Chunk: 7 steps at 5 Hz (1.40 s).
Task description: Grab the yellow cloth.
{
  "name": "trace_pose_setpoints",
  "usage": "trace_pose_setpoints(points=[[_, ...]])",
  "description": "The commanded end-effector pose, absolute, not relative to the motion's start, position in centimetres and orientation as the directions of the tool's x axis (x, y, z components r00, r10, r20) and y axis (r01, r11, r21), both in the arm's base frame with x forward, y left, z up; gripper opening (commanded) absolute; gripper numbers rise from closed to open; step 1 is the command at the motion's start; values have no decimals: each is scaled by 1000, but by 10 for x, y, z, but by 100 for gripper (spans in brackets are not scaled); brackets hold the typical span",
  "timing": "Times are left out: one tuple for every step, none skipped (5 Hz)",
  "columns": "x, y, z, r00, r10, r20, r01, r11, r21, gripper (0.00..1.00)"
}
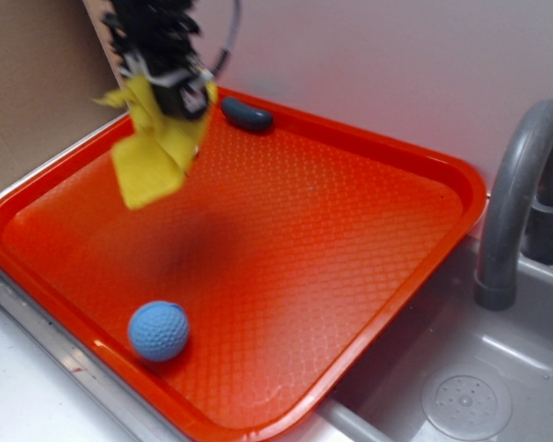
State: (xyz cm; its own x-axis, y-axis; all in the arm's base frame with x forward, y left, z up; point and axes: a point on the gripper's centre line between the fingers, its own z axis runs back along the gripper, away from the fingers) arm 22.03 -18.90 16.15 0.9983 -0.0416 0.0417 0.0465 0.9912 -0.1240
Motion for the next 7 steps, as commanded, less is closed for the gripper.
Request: trace_pose_setpoints(points=[[204,-140,226,972,26,234,16,984,-179,0],[197,-133,225,973,-14,230,78,959,-274,0],[192,-132,227,974,17,227,40,969,-244,0],[180,-134,229,966,43,254,17,973,-230,0],[175,-138,233,966,17,257,41,975,-219,0],[171,-139,234,963,28,267,31,976,-215,0],[170,-142,235,963,12,271,49,974,-219,0]])
